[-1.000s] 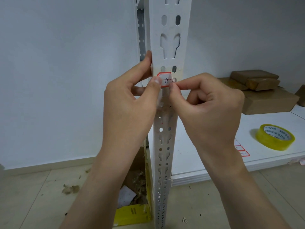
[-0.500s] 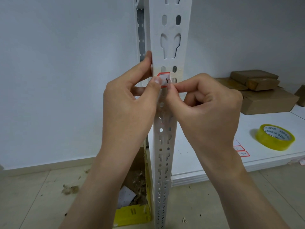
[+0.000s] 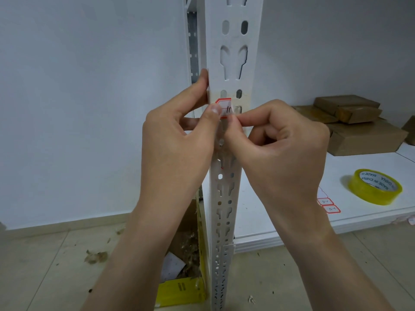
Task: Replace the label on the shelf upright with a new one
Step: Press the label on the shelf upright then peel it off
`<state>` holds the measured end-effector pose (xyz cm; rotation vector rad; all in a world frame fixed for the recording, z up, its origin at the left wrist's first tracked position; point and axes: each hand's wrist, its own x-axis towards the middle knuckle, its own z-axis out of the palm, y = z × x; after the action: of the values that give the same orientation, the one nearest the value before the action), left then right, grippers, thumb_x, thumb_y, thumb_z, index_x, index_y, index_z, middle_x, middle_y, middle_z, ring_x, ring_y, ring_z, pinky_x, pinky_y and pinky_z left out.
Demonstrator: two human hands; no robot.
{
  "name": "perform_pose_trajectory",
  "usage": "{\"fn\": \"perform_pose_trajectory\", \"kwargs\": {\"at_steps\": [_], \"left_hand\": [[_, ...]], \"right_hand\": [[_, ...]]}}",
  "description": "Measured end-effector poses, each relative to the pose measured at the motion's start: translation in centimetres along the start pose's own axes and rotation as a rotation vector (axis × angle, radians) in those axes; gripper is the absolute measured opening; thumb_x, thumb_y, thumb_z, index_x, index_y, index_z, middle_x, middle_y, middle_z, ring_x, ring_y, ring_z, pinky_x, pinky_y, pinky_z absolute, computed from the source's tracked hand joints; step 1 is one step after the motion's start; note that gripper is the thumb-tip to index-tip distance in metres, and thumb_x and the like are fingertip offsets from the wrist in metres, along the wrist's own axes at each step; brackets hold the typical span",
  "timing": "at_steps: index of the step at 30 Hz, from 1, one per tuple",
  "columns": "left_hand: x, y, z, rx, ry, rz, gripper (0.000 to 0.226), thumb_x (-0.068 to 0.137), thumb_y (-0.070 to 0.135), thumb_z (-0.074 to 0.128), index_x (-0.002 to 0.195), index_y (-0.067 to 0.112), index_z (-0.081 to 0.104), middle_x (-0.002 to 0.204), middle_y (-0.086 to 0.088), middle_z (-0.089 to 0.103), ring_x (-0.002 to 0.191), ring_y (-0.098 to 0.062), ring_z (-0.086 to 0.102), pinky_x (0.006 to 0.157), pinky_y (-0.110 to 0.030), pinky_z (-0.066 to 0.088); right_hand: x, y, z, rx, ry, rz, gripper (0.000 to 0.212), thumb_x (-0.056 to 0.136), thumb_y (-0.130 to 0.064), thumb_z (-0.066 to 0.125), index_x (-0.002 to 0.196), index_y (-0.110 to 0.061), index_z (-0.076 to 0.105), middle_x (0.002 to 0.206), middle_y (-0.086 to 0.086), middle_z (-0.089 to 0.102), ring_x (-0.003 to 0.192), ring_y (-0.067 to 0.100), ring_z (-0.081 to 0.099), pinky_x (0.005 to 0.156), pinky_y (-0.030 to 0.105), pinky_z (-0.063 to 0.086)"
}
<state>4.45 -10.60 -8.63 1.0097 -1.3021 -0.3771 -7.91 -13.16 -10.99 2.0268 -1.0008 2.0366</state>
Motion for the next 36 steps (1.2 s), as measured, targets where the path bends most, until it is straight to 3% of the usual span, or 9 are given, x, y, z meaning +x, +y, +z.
{"fn": "perform_pose_trajectory", "kwargs": {"at_steps": [5,11,21,36], "left_hand": [[-0.02,0.0,0.0,-0.005,0.001,-0.004,0.045,0.099,0.016,0.067,0.142,0.027,0.062,0.124,0.02,0.074,0.088,0.01,0.073,0.079,-0.018,0.063],[-0.04,-0.04,0.02,-0.009,0.01,-0.011,0.045,0.099,0.016,0.068,0.142,0.027,0.063,0.123,0.02,0.074,0.089,0.004,0.075,0.077,-0.018,0.063],[-0.08,-0.01,0.01,-0.012,0.003,-0.007,0.045,0.099,0.017,0.067,0.142,0.026,0.062,0.127,0.017,0.073,0.089,0.01,0.073,0.078,-0.016,0.062],[-0.04,0.09,-0.03,-0.028,0.002,-0.023,0.044,0.099,0.017,0.068,0.142,0.026,0.063,0.126,0.017,0.074,0.09,0.003,0.076,0.082,-0.023,0.064]], "right_hand": [[-0.1,0.06,0.11,-0.002,0.0,0.01,0.021,0.091,-0.022,0.077,0.076,-0.009,0.072,0.047,0.001,0.055,0.04,0.016,0.049,0.049,0.03,0.044],[-0.17,0.2,0.18,-0.002,0.002,0.0,0.023,0.091,-0.022,0.077,0.074,-0.008,0.071,0.047,0.002,0.055,0.04,0.019,0.05,0.049,0.034,0.044],[-0.26,0.18,0.19,0.006,0.008,-0.02,0.022,0.091,-0.02,0.077,0.074,-0.008,0.071,0.047,0.0,0.054,0.041,0.016,0.048,0.048,0.027,0.044],[-0.27,0.14,0.18,-0.002,-0.001,-0.03,0.024,0.091,-0.021,0.077,0.072,-0.007,0.07,0.048,0.001,0.056,0.041,0.016,0.051,0.048,0.032,0.045]]}}
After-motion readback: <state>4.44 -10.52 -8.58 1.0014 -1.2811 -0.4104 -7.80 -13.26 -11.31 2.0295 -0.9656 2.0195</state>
